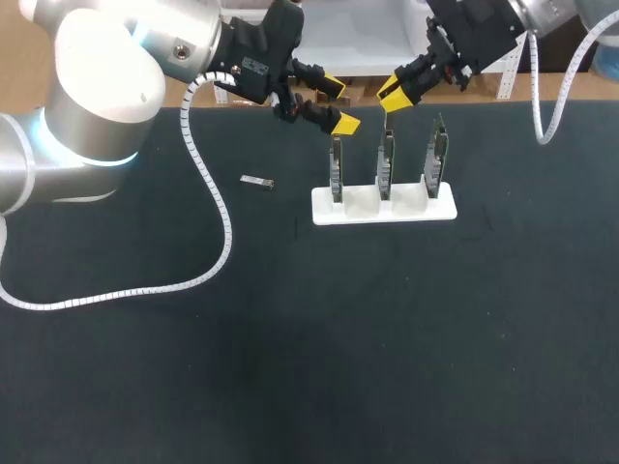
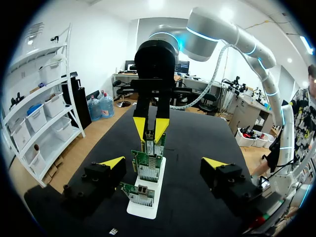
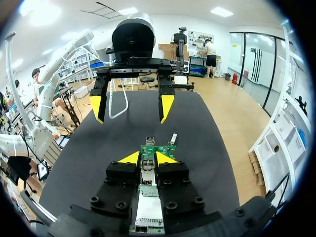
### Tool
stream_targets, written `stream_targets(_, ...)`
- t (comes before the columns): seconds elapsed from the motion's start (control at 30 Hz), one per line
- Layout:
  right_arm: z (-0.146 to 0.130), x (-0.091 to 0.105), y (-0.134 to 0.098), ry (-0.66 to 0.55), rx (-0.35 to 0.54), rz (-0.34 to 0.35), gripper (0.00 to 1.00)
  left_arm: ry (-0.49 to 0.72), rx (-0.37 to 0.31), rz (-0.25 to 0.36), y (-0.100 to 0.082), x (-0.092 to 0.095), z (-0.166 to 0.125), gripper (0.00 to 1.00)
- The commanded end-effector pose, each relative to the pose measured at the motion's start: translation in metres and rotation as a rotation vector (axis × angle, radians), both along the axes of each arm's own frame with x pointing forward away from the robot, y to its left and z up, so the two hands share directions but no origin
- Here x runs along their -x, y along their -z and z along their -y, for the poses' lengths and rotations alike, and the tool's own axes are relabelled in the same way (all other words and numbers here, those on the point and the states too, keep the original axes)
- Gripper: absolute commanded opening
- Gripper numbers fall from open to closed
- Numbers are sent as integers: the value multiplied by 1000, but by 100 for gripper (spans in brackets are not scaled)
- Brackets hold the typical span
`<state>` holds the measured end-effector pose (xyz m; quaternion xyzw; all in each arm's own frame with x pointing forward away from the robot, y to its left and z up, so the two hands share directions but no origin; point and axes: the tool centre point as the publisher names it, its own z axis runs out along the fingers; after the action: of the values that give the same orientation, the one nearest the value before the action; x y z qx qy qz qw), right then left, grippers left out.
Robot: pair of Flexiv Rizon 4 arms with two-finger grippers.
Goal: Pick up the optical module with the left hand, and insert it into the network port with the right hand.
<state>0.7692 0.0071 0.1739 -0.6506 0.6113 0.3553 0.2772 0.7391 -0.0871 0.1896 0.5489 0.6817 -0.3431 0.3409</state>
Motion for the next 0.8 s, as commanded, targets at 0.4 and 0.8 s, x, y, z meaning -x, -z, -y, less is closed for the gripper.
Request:
stream_targets(0.4, -1, 2, 2, -6, 3, 1, 0, -3, -6, -2, -1, 0, 1, 100)
stream_targets(0.8, 4, 7, 3, 4, 9, 3, 0, -3, -6, -2, -1, 0, 1, 100)
